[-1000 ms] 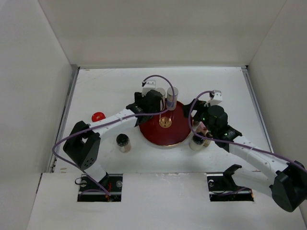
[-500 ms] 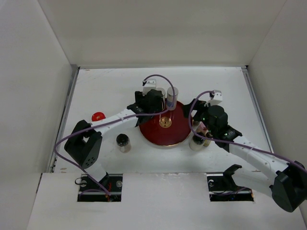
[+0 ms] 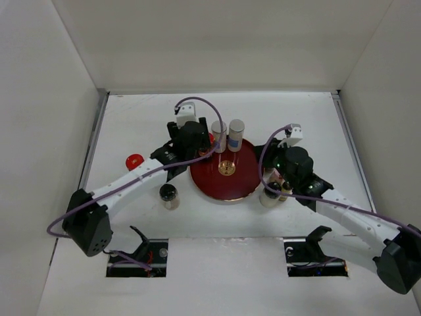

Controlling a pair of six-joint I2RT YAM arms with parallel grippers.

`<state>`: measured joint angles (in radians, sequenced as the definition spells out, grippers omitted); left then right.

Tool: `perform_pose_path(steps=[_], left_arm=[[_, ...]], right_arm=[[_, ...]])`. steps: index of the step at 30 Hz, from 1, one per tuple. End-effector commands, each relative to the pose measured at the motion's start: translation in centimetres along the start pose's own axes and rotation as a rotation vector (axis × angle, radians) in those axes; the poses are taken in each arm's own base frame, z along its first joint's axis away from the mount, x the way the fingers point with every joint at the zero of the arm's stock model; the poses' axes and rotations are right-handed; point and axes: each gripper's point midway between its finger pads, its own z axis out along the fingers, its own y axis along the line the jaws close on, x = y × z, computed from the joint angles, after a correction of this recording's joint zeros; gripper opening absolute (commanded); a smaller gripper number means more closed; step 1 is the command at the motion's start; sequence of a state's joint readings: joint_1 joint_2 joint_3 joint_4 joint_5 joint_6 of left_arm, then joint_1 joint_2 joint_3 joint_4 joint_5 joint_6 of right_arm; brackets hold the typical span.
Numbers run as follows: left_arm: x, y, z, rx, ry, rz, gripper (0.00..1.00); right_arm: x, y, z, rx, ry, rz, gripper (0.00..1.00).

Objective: Organize the condiment bottles

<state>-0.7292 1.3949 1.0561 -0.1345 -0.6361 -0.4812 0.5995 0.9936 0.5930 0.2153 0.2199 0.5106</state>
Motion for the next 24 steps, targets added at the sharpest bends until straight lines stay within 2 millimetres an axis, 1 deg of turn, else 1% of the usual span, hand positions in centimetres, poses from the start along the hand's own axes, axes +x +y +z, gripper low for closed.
perform_pose_path(steps=[1, 3, 6, 7, 10, 12, 14, 17, 20, 24], left_arm=[[-2.5, 3.8, -2.2, -0.063, -0.042, -0.089, 0.68], [-2.3, 6.4, -3.1, -0.118, -0.019, -0.117, 0.67], [-1.8, 10.5, -4.8, -0.212, 0.001, -0.142, 0.67], [-1.6, 12.1, -5.3, -0.255, 0.005, -0.141, 0.67], [-1.3, 16.1, -7.0, -0.379, 0.006, -0.154, 0.69], [-0.3, 18.7, -7.5, -0.454, 0.045, -0.165, 0.73], [1.1, 20.0, -7.5, -0.476, 0.094, -0.197, 0.76], [2.7, 21.2, -7.0, -0.485, 0.142, -0.243, 0.77], [3.2, 21.9, -6.6, -0.493, 0.146, -0.273, 0.78], [4.0, 22.1, -5.9, -0.501, 0.166, -0.272, 0.80]], right_arm=[[-1.9, 5.0, -0.5, -0.161, -0.029, -0.016, 0.35], [-1.2, 6.7, -0.7, -0.209, -0.005, -0.040, 0.37], [-0.3, 8.5, -0.9, -0.253, 0.022, -0.073, 0.50], [0.0, 8.7, -0.8, -0.259, 0.030, -0.084, 0.54], [1.0, 9.1, -0.7, -0.262, 0.072, -0.109, 0.75], [1.4, 9.3, -0.6, -0.264, 0.084, -0.116, 0.82], [1.8, 9.5, -0.5, -0.267, 0.093, -0.123, 0.87], [2.0, 9.6, -0.5, -0.268, 0.098, -0.129, 0.91], [2.1, 9.5, -0.4, -0.266, 0.102, -0.130, 0.93], [2.5, 9.4, -0.1, -0.260, 0.112, -0.134, 0.95]])
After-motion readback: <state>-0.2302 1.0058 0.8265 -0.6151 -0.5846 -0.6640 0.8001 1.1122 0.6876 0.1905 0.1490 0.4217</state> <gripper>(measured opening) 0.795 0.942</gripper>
